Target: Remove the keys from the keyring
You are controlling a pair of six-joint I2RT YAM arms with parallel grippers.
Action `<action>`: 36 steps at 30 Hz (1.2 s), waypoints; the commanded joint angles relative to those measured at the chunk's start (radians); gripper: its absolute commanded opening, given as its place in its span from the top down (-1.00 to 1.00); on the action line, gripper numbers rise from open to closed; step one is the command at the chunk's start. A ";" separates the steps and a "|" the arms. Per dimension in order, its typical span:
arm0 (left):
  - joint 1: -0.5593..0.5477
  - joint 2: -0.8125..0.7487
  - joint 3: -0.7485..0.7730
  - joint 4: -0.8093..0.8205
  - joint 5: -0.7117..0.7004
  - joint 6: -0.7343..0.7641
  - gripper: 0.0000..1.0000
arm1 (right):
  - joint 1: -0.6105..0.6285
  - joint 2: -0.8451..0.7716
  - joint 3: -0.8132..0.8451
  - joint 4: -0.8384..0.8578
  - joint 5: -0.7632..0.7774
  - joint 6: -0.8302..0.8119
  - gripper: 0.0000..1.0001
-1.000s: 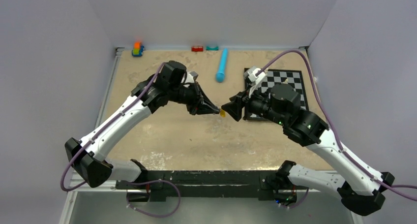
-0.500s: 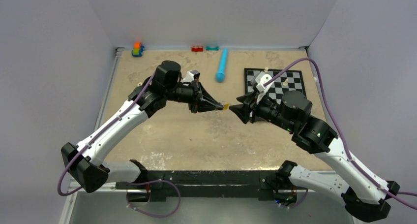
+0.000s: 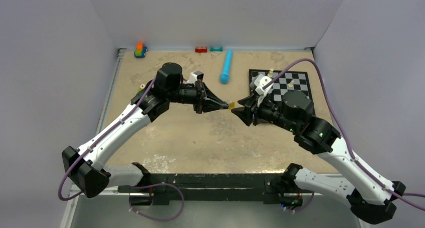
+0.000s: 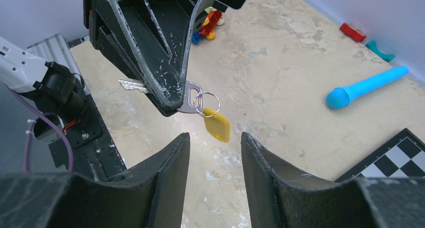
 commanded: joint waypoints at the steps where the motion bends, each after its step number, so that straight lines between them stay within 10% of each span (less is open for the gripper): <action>1: 0.007 -0.036 -0.028 0.124 0.018 -0.095 1.00 | 0.009 -0.001 0.053 0.024 -0.010 -0.052 0.09; 19: 0.006 -0.090 -0.127 0.393 -0.083 -0.277 1.00 | 0.037 -0.245 -0.293 0.446 0.125 -0.484 -0.05; 36: 0.006 -0.107 -0.165 0.416 -0.083 -0.281 1.00 | 0.049 -0.102 -0.207 0.540 -0.006 -0.472 0.09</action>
